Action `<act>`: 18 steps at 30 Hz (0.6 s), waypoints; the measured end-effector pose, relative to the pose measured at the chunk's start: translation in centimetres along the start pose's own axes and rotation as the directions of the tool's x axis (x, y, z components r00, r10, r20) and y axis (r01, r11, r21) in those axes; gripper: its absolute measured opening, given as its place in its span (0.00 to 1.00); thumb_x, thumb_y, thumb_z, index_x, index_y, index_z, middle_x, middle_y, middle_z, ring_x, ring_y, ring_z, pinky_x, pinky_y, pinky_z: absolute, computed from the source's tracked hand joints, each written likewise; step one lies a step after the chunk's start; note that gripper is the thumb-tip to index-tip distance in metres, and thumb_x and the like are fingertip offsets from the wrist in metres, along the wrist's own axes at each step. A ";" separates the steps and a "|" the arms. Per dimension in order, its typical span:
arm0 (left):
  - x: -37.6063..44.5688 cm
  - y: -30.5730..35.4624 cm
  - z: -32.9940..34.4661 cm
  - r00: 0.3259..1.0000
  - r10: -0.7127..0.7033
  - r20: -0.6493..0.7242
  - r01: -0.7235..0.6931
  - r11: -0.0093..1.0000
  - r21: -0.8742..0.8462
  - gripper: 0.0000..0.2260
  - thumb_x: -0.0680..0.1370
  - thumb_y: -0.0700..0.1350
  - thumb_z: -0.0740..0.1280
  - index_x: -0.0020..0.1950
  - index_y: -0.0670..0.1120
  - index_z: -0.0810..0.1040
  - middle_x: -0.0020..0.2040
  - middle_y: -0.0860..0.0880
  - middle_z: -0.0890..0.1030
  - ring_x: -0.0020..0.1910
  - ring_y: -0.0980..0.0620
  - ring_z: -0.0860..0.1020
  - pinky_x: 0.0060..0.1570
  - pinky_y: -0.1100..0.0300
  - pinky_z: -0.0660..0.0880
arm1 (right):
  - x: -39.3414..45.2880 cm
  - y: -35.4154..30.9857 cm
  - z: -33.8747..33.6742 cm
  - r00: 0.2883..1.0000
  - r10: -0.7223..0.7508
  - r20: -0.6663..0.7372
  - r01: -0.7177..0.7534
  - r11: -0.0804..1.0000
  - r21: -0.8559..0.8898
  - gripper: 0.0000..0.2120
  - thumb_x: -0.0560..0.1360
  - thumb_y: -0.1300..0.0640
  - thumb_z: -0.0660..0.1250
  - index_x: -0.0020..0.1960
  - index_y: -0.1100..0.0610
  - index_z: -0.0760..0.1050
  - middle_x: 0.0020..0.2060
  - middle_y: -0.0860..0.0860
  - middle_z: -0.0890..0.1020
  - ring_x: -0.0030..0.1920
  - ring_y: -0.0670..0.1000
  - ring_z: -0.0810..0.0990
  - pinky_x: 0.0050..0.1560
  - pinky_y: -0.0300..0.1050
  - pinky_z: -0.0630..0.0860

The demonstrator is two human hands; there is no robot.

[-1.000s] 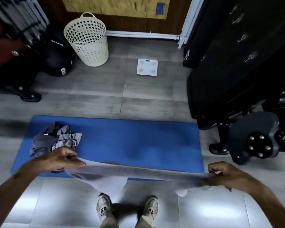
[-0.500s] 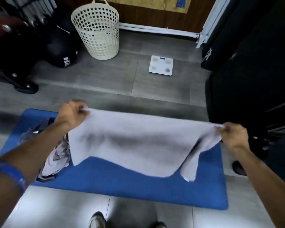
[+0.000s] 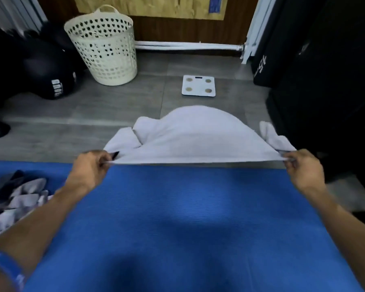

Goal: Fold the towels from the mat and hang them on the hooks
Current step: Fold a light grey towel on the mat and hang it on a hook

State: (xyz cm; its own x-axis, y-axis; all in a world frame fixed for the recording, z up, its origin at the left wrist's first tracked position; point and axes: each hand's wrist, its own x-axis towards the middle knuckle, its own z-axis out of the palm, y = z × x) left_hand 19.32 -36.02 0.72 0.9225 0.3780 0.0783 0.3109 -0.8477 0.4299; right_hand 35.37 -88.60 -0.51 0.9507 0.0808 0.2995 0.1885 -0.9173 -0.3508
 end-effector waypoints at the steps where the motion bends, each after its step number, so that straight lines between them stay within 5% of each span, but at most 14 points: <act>1: -1.3 -1.0 3.0 1.000 -0.002 0.019 0.001 1.000 0.016 0.06 0.72 0.36 0.72 0.38 0.47 0.81 0.31 0.43 0.81 0.32 0.42 0.81 0.35 0.54 0.75 | -1.6 1.4 2.4 1.000 -0.006 0.015 0.006 1.000 -0.010 0.10 0.70 0.71 0.70 0.50 0.63 0.83 0.45 0.63 0.80 0.44 0.66 0.81 0.45 0.53 0.77; 9: -12.9 -7.8 22.7 0.941 -0.121 0.316 0.013 0.946 0.324 0.05 0.73 0.47 0.67 0.46 0.53 0.81 0.46 0.49 0.82 0.47 0.45 0.81 0.43 0.52 0.79 | -16.2 11.7 17.4 0.930 0.126 0.346 -0.040 0.968 -0.246 0.11 0.75 0.63 0.64 0.51 0.52 0.83 0.45 0.56 0.77 0.44 0.62 0.80 0.39 0.52 0.76; 18: -19.6 -9.1 26.9 0.845 -0.227 0.484 -0.149 0.771 0.620 0.11 0.79 0.45 0.58 0.59 0.51 0.75 0.56 0.50 0.80 0.56 0.51 0.79 0.52 0.57 0.75 | -22.8 12.1 19.6 0.760 0.210 0.615 0.204 0.822 -0.532 0.21 0.78 0.60 0.54 0.68 0.47 0.69 0.59 0.46 0.79 0.54 0.49 0.82 0.50 0.46 0.78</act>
State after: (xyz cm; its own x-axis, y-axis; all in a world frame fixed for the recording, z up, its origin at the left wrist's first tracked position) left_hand 4.56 -45.72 -28.98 0.8198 0.3312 -0.4671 0.2443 -0.9401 -0.2379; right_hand 20.78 -93.89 -28.97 0.9135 0.1088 -0.3920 0.2177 -0.9447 0.2454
